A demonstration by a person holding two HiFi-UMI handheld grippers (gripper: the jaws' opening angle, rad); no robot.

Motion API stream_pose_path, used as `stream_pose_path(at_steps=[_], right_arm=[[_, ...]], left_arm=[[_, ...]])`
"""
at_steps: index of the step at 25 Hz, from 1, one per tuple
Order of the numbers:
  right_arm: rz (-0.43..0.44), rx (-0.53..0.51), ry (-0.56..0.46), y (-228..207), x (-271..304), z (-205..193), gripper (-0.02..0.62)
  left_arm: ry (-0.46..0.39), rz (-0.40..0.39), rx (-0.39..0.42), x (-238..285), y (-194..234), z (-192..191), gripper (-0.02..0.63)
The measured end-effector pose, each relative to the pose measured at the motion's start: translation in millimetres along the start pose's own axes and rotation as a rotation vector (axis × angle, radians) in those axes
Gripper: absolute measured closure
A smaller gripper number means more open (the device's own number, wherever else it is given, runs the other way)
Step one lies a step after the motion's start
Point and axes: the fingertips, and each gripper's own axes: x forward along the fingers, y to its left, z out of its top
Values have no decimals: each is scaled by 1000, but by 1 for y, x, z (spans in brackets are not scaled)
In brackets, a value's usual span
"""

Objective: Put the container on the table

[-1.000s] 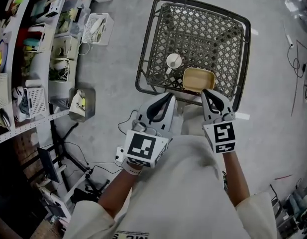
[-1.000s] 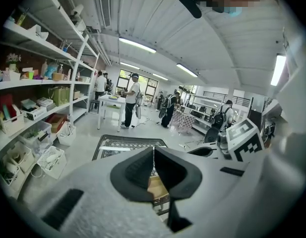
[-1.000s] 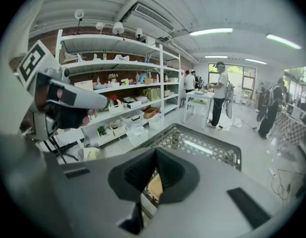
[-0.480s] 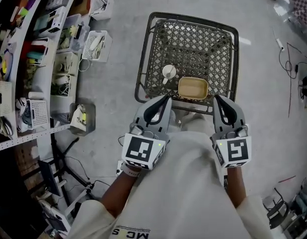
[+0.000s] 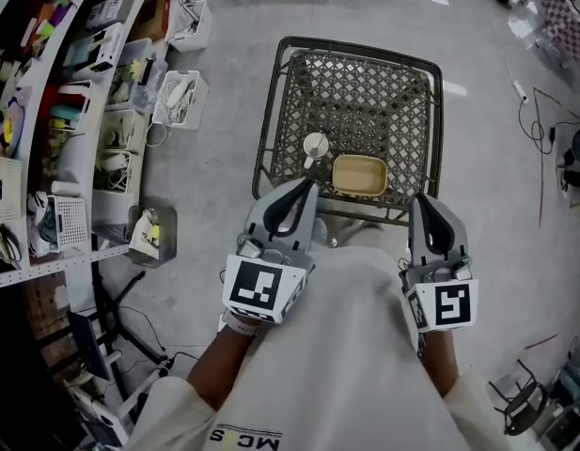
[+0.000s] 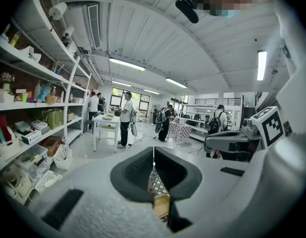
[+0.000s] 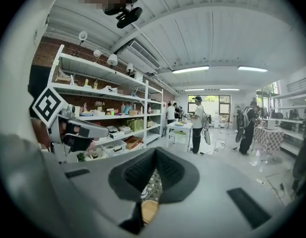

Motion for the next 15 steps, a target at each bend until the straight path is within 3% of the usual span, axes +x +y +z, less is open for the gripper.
stream_pose_path(at_steps=[15], right_arm=[[-18, 14, -11, -3, -1, 0, 577]], left_arm=[[-5, 16, 1, -8, 6, 5, 577]])
